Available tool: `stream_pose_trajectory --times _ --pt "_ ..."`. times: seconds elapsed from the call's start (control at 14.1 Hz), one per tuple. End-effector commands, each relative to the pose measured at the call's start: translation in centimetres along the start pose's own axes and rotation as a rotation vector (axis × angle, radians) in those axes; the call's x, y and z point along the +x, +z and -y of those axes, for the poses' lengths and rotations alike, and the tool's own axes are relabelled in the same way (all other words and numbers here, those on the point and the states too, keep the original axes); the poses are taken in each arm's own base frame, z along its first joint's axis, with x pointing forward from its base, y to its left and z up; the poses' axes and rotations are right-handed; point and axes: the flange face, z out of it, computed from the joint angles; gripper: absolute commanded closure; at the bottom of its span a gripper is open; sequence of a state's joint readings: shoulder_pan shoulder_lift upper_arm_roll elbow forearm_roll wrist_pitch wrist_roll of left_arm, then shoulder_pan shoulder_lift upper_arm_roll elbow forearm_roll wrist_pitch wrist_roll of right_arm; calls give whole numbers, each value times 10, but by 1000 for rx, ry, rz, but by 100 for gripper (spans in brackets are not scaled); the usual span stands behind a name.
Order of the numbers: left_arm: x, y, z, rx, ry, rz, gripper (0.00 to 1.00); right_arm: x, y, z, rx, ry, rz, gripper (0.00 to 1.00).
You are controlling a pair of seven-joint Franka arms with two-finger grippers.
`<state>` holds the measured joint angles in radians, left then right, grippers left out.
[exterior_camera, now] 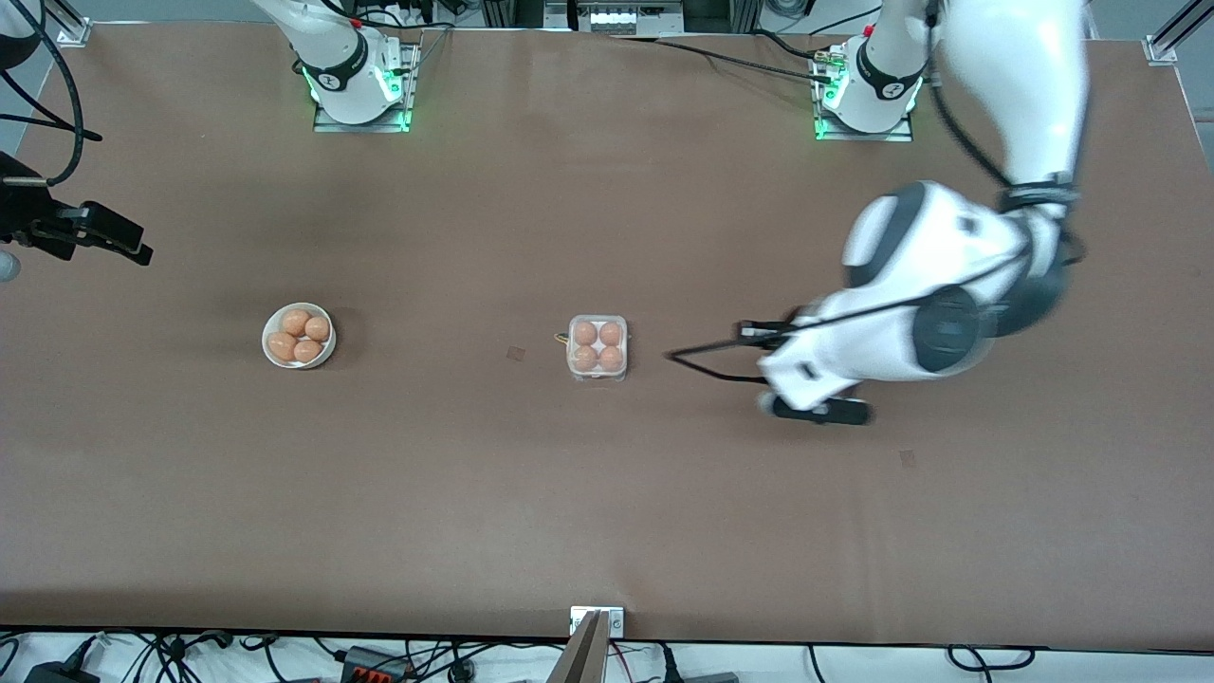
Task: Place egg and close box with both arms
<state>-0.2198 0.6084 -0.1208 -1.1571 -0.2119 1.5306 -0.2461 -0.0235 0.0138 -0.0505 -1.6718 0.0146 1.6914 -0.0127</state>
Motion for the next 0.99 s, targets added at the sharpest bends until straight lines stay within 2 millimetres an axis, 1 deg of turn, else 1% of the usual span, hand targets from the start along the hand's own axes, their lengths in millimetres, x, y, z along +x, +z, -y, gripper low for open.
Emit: stream_pose_trajectory --times 0.0,0.07,0.14,0.28,0.42,0.5,0.57,0.64,0.78,0.92 --pt "-14 -22 19 10 24 3 21 -8 -7 6 -7 -32 0 0" --pt "-14 -31 34 4 3 -7 12 -9 -4 11 -9 -39 11 0" --pt "-16 -37 46 1 -10 1 0 -10 -3 16 -9 -42 20 0" --pt "-18 -45 61 -3 -31 8 0 -9 -4 16 -7 -38 17 0" --pt "-25 -55 68 1 -40 11 0 -9 -5 11 -6 -24 9 0" --pt "-26 -62 79 7 -57 5 0 -9 -4 10 -6 -22 6 0" --pt "-33 -72 86 17 -65 4 0 -9 -3 8 -7 -19 8 0" --pt "-40 -77 90 25 -71 20 0 -13 -3 7 -10 -20 2 0" --pt "-58 -103 101 23 -86 2 0 -21 0 6 -14 -19 -23 0" --pt "-68 -122 119 50 -81 -22 0 -23 0 5 -14 -20 -18 0"
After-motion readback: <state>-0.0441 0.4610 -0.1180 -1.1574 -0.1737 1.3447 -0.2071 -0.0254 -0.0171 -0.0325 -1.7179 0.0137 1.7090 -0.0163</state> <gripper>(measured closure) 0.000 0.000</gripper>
